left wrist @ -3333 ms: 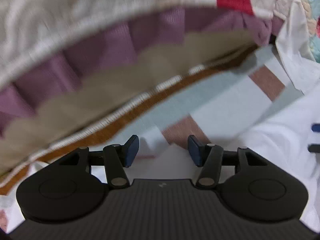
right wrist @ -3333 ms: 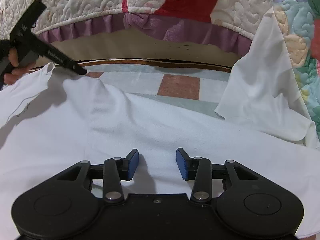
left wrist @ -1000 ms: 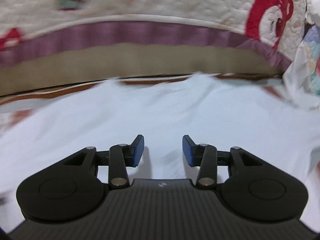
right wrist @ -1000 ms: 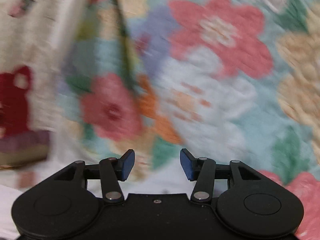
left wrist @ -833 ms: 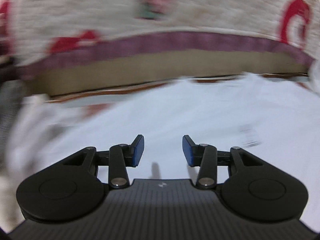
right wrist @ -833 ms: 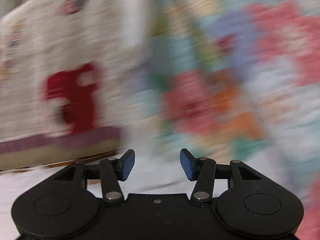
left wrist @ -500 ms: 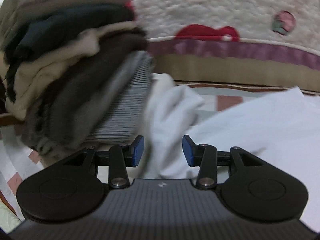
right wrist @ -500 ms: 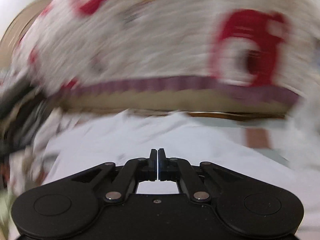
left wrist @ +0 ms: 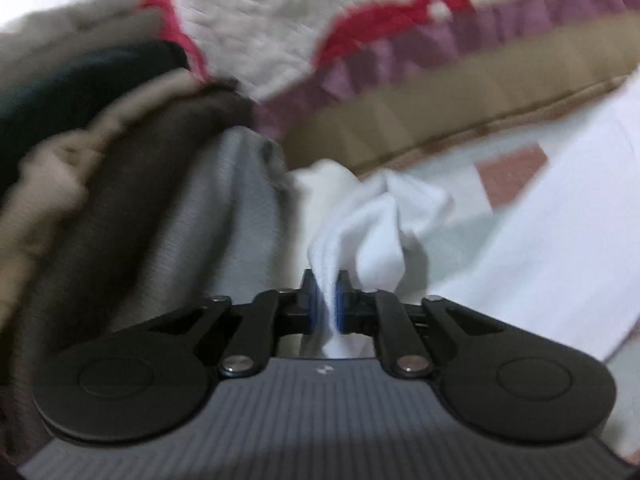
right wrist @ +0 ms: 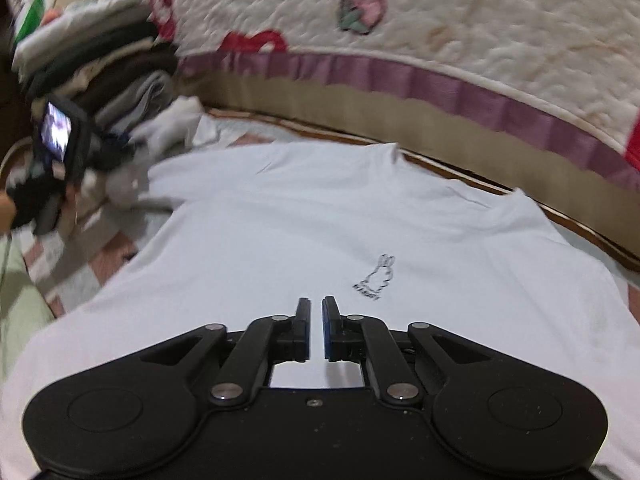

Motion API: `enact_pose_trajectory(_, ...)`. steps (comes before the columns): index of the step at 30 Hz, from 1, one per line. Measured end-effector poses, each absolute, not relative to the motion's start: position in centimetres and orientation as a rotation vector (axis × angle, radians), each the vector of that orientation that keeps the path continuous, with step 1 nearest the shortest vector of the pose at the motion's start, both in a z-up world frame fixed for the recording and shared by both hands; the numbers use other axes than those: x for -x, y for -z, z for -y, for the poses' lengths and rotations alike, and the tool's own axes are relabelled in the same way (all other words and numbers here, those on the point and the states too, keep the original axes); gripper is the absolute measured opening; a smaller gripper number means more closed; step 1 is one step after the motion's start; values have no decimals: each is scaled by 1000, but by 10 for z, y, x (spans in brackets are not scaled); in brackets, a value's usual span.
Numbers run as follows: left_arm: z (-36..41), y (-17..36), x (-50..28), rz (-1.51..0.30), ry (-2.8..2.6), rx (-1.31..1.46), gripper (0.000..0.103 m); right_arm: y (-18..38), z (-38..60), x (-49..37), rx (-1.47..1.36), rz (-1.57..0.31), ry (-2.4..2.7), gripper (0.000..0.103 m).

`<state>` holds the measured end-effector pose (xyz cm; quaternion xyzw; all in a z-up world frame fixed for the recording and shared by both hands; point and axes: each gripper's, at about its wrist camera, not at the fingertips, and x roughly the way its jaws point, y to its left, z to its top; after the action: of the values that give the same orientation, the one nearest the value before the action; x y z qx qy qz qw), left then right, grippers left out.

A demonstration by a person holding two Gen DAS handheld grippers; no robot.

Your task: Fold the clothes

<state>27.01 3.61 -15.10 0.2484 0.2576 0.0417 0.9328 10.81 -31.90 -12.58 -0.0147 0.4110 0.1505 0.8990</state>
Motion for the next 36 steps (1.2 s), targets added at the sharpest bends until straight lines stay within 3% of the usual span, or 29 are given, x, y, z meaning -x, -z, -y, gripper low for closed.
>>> enact_pose_trajectory(5, -72, 81, -209, -313, -158, -236, 10, 142, 306, -113, 86, -922, -326, 13)
enact_pose_trajectory(16, -149, 147, -152, -614, -267, 460, 13, 161, 255, -128, 163, -990, -343, 13)
enact_pose_trajectory(24, -129, 126, -134, -545, -201, 238, 13, 175, 227, -137, 121, -1026, -355, 17)
enact_pose_trajectory(26, -122, 122, -132, -524, -171, 153, 2, 178, 231, -136, 94, -1027, -351, 20)
enact_pose_trajectory(30, -97, 123, -145, -566, -33, -105, 0, 181, 237, -134, 47, -1017, -357, 22)
enact_pose_trajectory(33, -78, 118, -143, -550, 65, -217, 8, 183, 238, -131, 23, -1006, -356, 25)
enact_pose_trajectory(35, -62, 116, -142, -531, 96, -282, 38, 183, 237, -129, 24, -1000, -357, 28)
enact_pose_trajectory(36, -51, 119, -145, -521, 91, -355, 41, 183, 237, -127, 24, -997, -357, 29)
